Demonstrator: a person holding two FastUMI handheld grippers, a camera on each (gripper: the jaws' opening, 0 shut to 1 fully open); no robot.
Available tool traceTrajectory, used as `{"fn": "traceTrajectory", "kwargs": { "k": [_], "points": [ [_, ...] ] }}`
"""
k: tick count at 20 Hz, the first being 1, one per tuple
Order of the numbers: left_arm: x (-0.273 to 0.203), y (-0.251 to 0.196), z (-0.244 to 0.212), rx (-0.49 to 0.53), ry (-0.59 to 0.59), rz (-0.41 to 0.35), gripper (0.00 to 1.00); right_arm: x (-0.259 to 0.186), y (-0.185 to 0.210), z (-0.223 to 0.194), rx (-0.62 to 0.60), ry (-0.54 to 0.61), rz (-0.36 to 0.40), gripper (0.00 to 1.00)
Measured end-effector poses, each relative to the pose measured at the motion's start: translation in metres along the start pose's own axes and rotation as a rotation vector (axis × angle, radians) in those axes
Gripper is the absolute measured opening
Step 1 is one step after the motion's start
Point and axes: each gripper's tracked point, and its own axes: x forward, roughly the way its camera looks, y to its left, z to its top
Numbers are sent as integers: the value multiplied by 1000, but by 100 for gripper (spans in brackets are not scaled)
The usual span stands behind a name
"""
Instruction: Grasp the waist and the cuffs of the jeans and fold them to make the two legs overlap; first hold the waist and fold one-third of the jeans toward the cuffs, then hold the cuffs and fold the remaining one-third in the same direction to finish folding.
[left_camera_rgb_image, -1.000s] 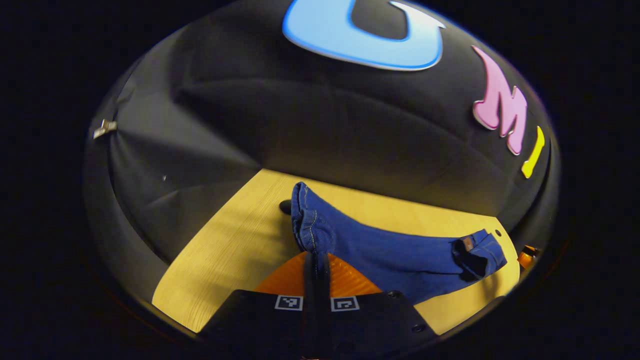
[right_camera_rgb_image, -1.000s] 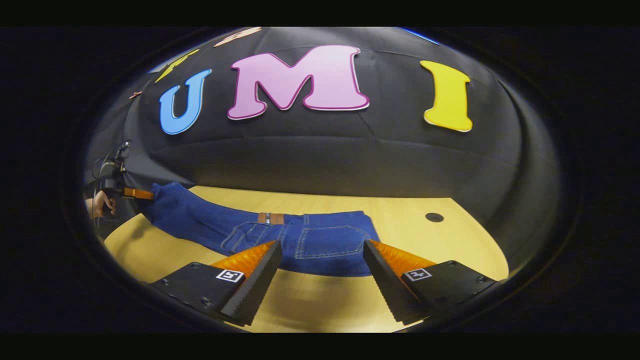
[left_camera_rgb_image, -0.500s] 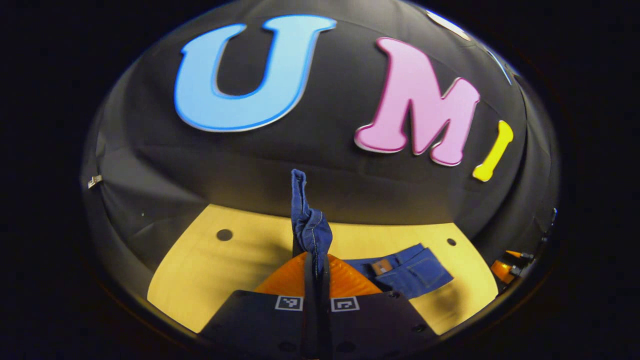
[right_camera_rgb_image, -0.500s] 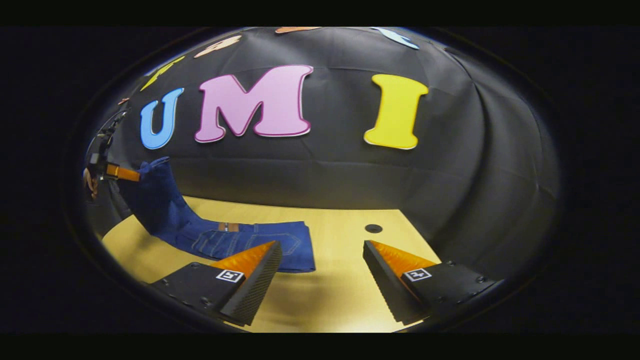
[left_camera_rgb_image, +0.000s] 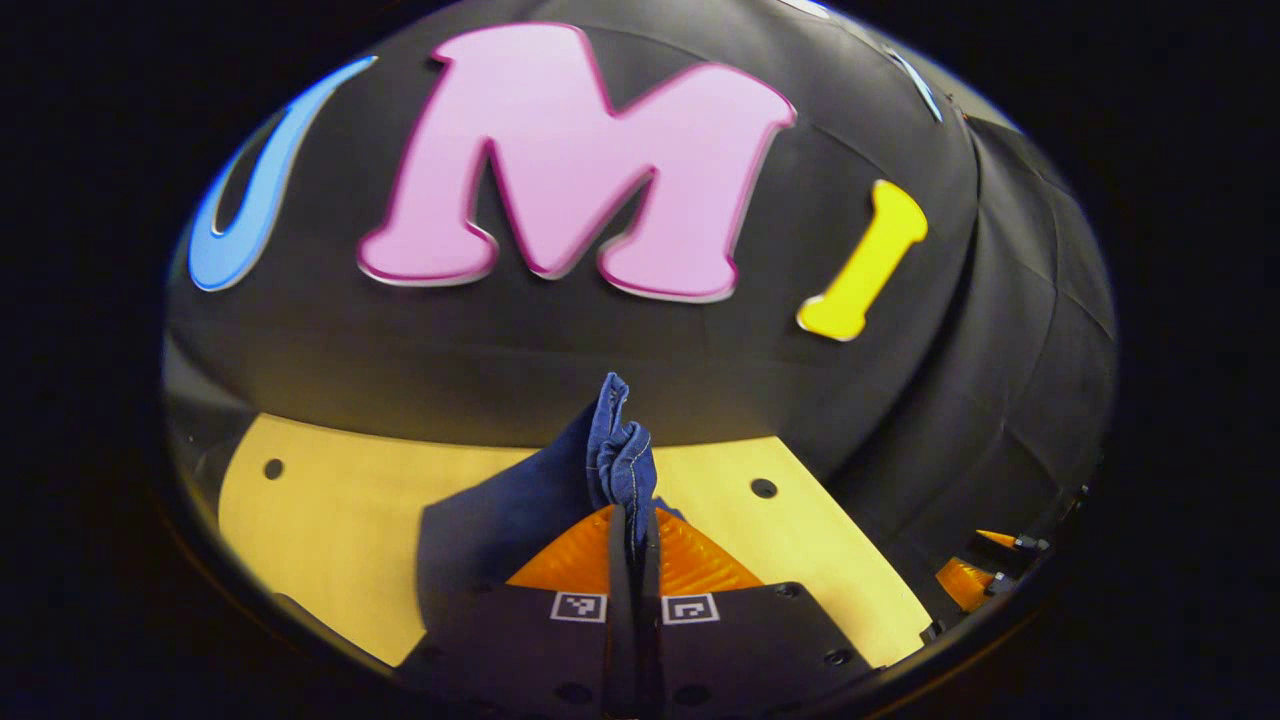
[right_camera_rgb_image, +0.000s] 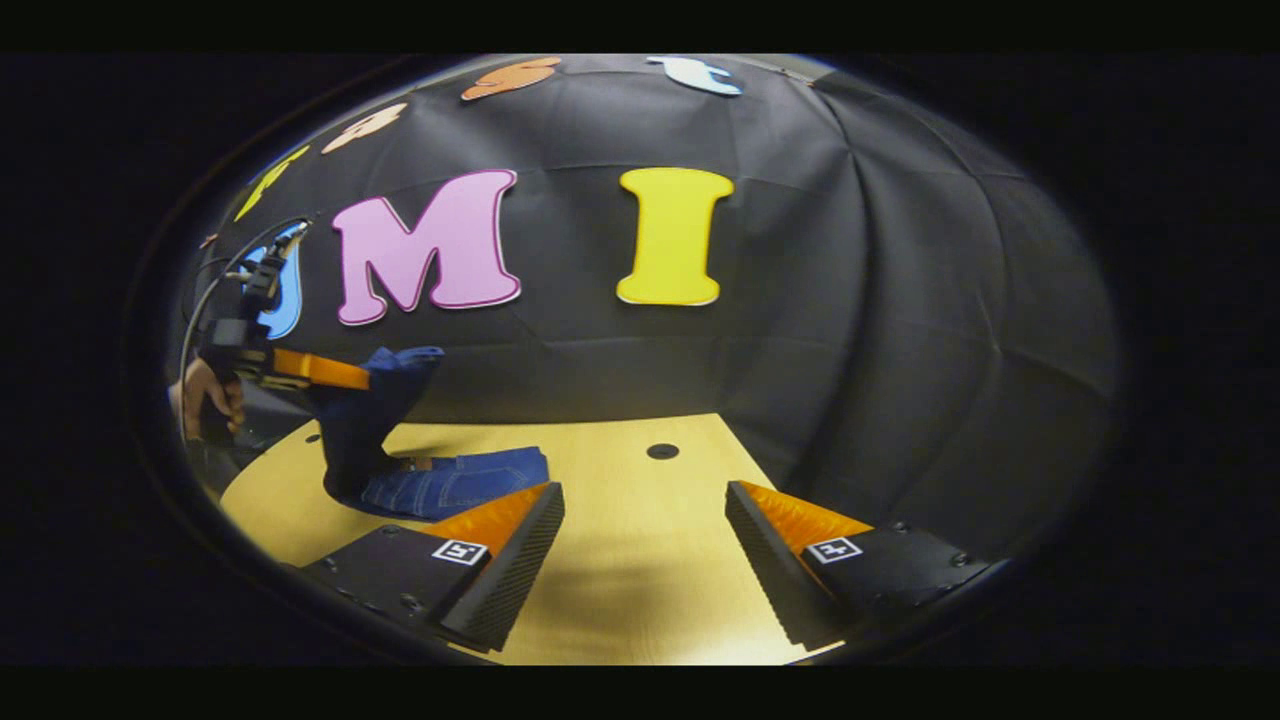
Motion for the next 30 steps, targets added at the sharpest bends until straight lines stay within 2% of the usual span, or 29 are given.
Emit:
{"fn": "traceTrajectory", "kwargs": {
  "k": [1,2,5,8,10,11,12,13,14,16,18,19,20,24,27,30],
  "points": [
    [14,-17,-14,-23,26,-36,6,-7,-6,-7,2,9,-9,99],
    [26,-30,-27,-39,56,-65,6,-14,-12,-13,6,18,-19,99],
    [66,-39,-65,12,122,-38,6,-32,-28,-29,42,43,-48,99],
    [77,-47,-85,53,154,-15,7,-45,-39,-36,47,44,-73,99],
    [75,-51,-91,38,149,-33,13,-53,-43,-41,40,48,-77,99],
    [74,-56,-90,28,139,-45,23,-56,-43,-42,44,46,-77,99],
    [68,-57,-90,25,127,-47,41,-60,-42,-40,47,40,-74,99],
    [55,-54,-85,33,109,-37,60,-63,-42,-37,48,31,-71,99],
    [41,-50,-85,40,88,-25,66,-66,-42,-35,45,21,-68,99],
    [4,-39,-78,55,32,1,94,-72,-37,-28,37,-1,-54,99],
    [-44,-25,-71,76,-31,32,96,-79,-27,-16,31,-25,-29,99],
    [-71,-19,-68,92,-63,52,96,-82,-21,-9,27,-44,-14,94],
    [-99,-13,-65,115,-89,67,97,-89,-13,-1,23,-64,1,99],
    [-212,3,-38,166,-243,160,96,-121,25,23,-3,-140,55,99],
    [-290,-2,-20,127,-365,167,96,-160,55,44,-35,-202,80,99],
    [-361,0,-11,148,-468,187,96,-206,94,68,-61,-272,134,99]
  ]
}}
